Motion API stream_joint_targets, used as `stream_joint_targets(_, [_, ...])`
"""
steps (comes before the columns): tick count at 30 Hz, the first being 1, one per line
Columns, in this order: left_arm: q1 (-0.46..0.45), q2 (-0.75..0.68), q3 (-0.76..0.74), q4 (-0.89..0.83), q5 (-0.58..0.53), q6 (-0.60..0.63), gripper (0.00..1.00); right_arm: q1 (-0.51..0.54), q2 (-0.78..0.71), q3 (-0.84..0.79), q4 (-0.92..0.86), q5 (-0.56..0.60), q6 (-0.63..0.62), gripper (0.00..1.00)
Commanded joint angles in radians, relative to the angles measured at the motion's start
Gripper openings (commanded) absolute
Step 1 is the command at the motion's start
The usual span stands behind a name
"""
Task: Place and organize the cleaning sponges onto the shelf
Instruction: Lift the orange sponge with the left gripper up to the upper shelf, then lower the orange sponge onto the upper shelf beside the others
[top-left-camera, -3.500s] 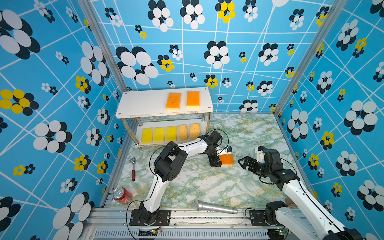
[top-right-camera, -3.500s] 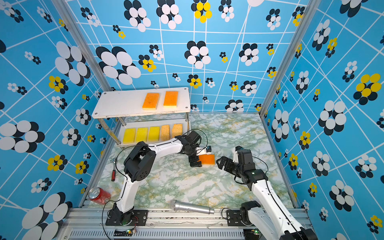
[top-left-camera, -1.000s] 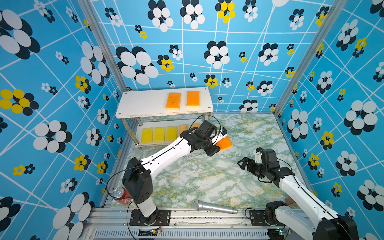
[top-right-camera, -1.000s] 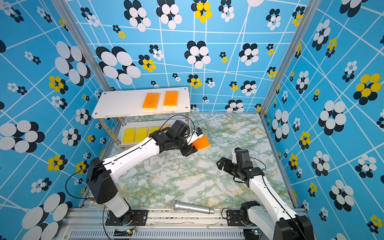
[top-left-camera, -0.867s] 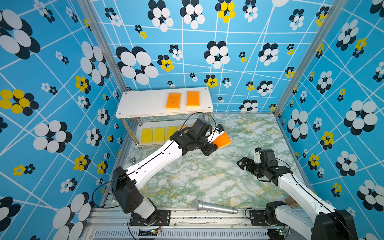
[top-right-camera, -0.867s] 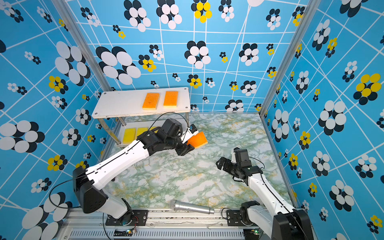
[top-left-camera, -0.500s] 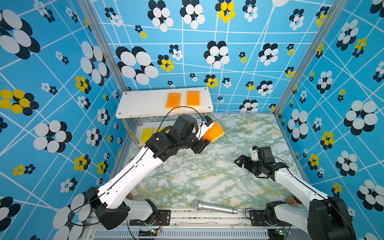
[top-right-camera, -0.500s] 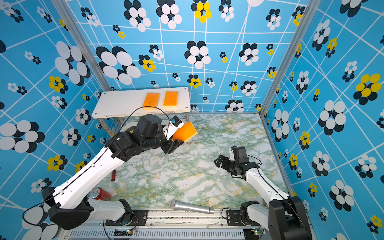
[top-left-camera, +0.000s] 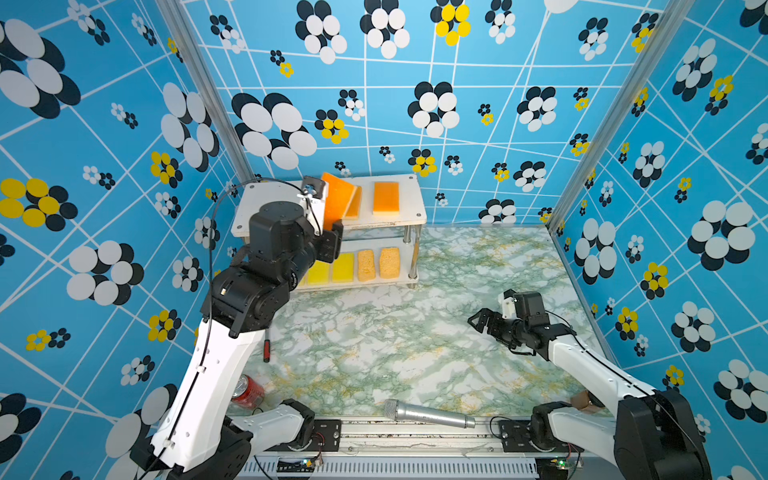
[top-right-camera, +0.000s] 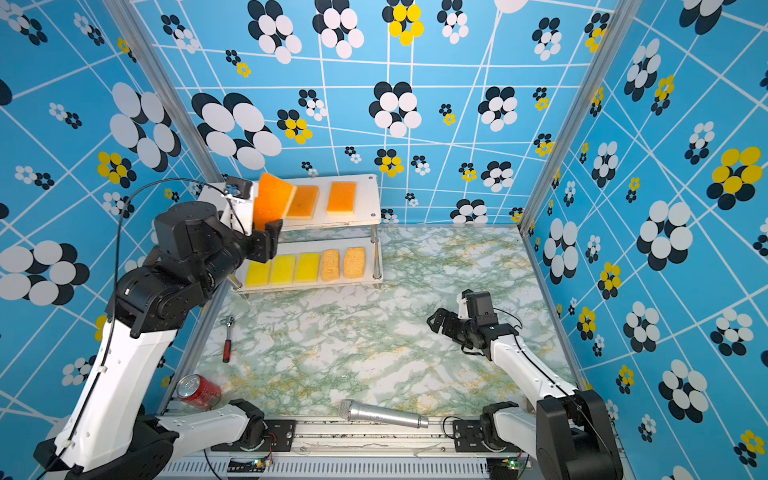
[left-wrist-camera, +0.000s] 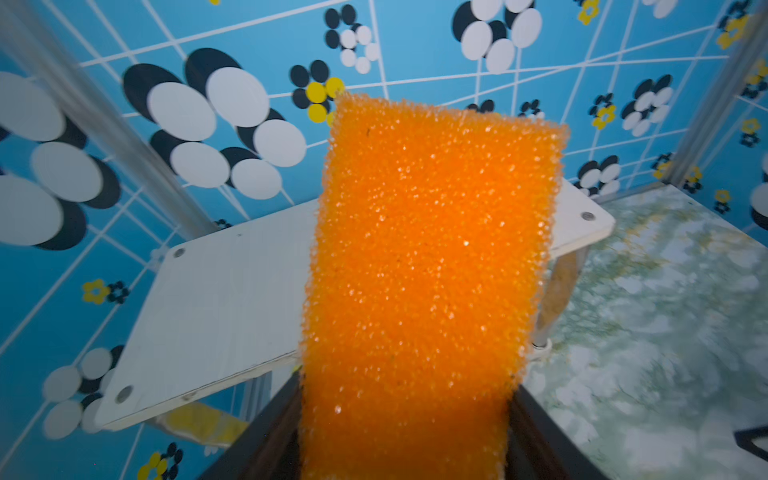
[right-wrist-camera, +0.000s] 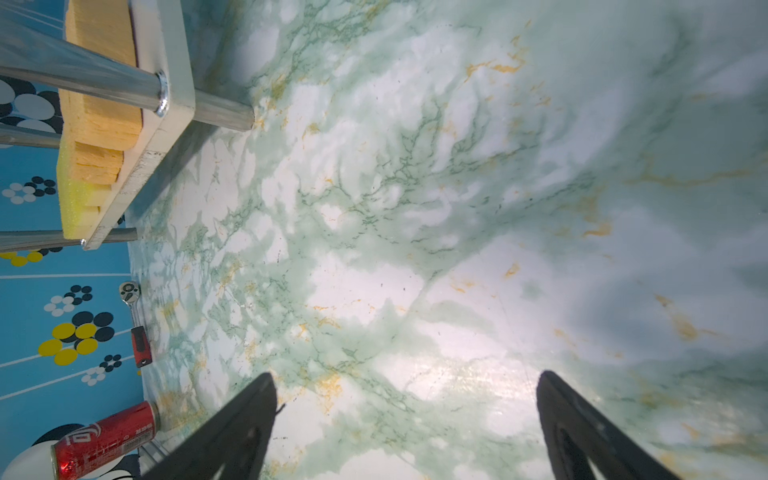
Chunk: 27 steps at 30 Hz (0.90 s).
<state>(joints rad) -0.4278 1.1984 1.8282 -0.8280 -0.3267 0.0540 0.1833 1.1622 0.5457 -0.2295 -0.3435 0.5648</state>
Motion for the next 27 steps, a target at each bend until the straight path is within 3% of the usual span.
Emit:
stream_joint_targets(1, [0.056,0.004,0.055,-0.03,-0.108,-0.049,0.68,-0.006,-0.024,-0.013,0.006,-0.007,0.01,0.99])
stream_joint_targets(15, [0.375,0.168,0.052,0.005,0.2,-0.174,0.67,-0.005,-0.045,-0.033,0.017,-0.009,0.024,0.99])
stream_joint_targets(22, [0.45,0.28,0.088,0.017,0.319,-0.19,0.66,-0.005,-0.051,-0.037,0.02,-0.006,0.03,0.99])
stream_joint_targets(27, [0.471,0.309,0.094,0.04,0.344,-0.189,0.66,-0.005,-0.052,-0.038,0.023,-0.003,0.033,0.99])
